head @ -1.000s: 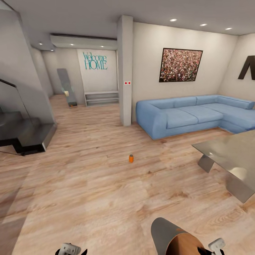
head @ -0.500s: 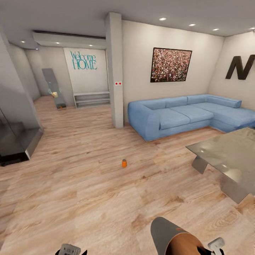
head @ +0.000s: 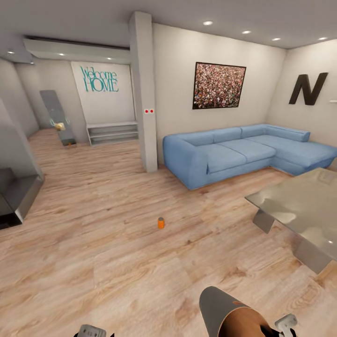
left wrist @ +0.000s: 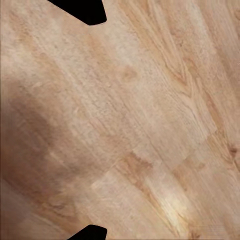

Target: Put the three can of soda from the living room inside the tash can in the kitchen.

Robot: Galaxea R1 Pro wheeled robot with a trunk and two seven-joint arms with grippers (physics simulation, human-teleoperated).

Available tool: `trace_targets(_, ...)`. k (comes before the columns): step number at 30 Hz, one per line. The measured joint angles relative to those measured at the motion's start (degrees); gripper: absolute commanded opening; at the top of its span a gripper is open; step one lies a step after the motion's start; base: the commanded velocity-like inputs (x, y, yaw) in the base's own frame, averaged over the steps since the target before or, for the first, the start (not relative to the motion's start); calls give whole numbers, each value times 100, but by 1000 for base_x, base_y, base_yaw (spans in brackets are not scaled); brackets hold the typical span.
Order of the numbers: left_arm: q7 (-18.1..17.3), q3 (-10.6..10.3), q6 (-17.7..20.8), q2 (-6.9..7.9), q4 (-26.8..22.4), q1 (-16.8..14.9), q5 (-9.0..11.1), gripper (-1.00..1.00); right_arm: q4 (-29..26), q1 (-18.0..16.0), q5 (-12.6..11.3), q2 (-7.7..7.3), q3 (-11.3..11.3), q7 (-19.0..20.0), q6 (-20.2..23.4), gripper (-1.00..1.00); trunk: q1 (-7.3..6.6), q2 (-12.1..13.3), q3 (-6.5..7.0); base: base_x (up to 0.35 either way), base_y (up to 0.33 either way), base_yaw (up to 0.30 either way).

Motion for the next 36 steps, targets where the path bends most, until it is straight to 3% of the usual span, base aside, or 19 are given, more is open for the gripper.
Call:
trace_targets(7, 0, -6, 3, 6, 10, 0, 0, 100, 0, -2, 2, 1, 6, 2, -4, -100, 0, 0, 1, 237, 245, -76)
trace_targets(36, -7, -7, 5, 11, 11, 0, 0, 100, 1, 0, 6, 1, 3, 0, 8, -100, 0, 0, 70, 230, 251, -228)
